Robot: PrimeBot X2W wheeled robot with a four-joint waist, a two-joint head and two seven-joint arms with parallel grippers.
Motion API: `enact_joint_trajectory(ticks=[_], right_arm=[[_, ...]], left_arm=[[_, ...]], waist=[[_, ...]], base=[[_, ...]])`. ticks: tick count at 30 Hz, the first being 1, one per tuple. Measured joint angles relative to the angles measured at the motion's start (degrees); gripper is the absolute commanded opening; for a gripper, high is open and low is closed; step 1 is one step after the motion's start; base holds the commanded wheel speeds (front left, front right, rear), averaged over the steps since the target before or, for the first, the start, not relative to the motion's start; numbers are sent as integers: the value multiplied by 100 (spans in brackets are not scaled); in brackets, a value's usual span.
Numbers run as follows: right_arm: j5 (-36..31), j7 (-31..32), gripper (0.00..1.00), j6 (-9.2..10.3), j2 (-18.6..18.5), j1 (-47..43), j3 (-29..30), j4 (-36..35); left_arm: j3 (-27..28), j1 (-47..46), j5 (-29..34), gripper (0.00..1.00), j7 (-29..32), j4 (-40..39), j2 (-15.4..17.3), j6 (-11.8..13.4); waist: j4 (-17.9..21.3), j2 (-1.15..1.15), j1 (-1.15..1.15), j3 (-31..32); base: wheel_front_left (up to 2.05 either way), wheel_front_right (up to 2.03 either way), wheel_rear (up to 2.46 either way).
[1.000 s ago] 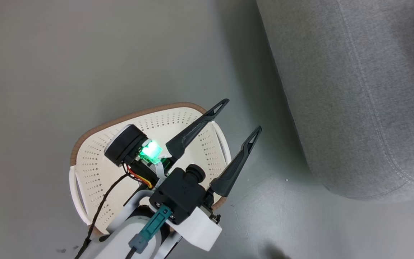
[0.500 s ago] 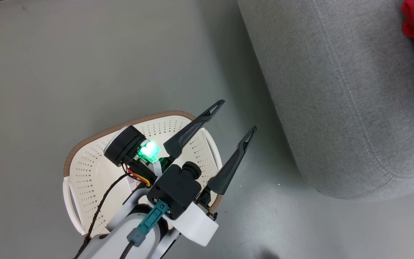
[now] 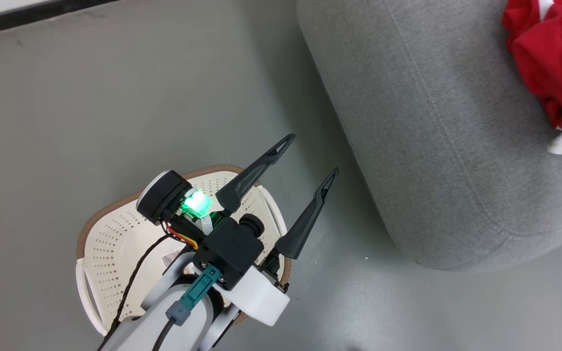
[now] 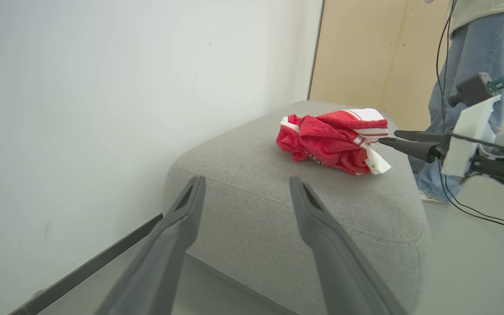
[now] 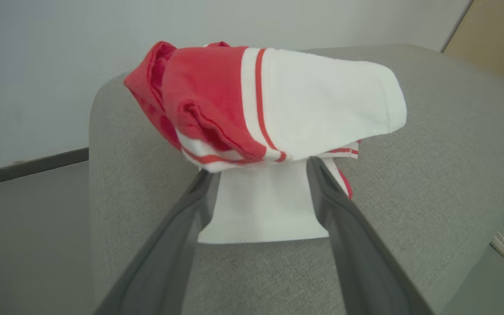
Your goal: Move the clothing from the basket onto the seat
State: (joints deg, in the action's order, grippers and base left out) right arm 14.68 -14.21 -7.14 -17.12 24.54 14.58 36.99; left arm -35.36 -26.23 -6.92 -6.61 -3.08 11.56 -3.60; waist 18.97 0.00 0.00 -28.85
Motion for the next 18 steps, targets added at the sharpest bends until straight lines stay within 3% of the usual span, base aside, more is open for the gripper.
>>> enact_joint_trajectory(ticks=[11, 18], right_arm=[[153, 1, 100, -1, 212, -434, -298, -803], [152, 0, 100, -1, 137, -585, -353, -1159]], left_arm=[[221, 35, -89, 100, -179, 172, 38, 64], [324, 176, -207, 100, -311, 285, 48, 140]], waist=[[199, 0, 0, 251], [253, 0, 0, 455]], base=[[0, 0, 0], [0, 0, 0]])
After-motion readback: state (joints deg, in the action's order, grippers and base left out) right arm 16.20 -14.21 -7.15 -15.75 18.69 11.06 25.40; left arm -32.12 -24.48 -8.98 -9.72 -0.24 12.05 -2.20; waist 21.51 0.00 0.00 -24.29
